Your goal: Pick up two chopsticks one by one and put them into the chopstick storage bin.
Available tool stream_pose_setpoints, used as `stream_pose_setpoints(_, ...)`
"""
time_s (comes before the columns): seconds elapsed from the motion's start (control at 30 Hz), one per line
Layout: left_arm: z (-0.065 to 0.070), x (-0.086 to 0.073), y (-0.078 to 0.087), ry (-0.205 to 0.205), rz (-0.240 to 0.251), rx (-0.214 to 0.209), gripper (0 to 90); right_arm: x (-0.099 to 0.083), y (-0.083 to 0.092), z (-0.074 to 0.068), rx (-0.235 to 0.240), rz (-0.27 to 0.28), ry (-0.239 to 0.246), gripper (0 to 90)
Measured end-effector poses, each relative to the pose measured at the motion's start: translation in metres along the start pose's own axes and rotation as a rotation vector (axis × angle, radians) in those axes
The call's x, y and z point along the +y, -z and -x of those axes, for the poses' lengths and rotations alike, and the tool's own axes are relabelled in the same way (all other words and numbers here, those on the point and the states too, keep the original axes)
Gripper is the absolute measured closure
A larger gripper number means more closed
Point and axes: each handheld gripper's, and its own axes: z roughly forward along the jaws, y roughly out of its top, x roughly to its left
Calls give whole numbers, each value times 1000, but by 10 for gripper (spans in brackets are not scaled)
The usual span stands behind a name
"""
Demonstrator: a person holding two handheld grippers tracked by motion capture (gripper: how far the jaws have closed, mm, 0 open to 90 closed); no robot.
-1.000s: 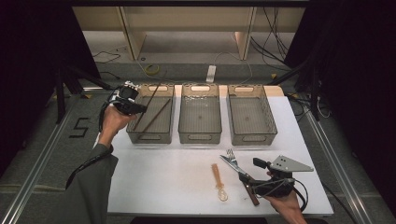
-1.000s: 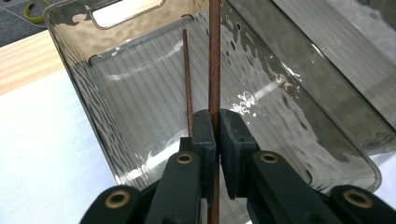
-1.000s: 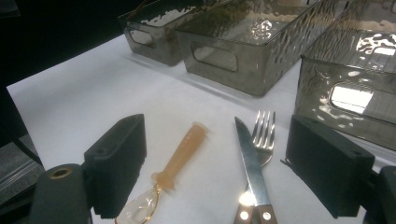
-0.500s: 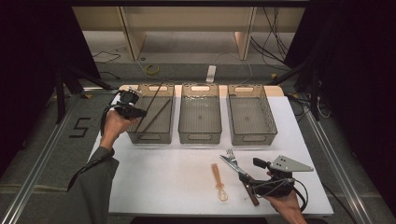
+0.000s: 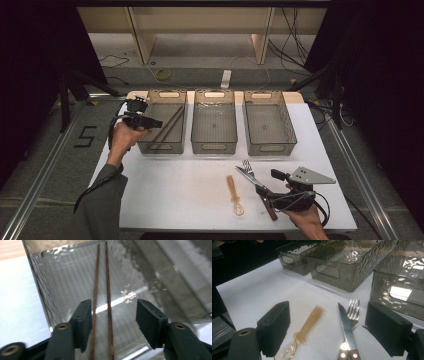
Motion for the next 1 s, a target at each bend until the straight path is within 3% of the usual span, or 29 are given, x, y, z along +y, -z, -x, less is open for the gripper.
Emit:
stream_pose_setpoints(0.13,8,-9,6,2,29,-39,387,0,0,-1,1,-3,-2,210)
stream_pose_setpoints(0.3,9,-21,7,17,43,-73,329,0,-1,-1,5,-2,-4,210)
stream_pose_setpoints(0.43,12,-24,12,31,83,-89,286,0,-1,-2,4,-5,0,210)
stream_pose_setpoints(0.6,21,-29,19,8,115,-113,260,1,-4,-3,2,-23,-7,211)
stream_pose_setpoints(1.0,45,-47,34,-45,195,-126,209,11,-14,-8,-10,-82,11,217)
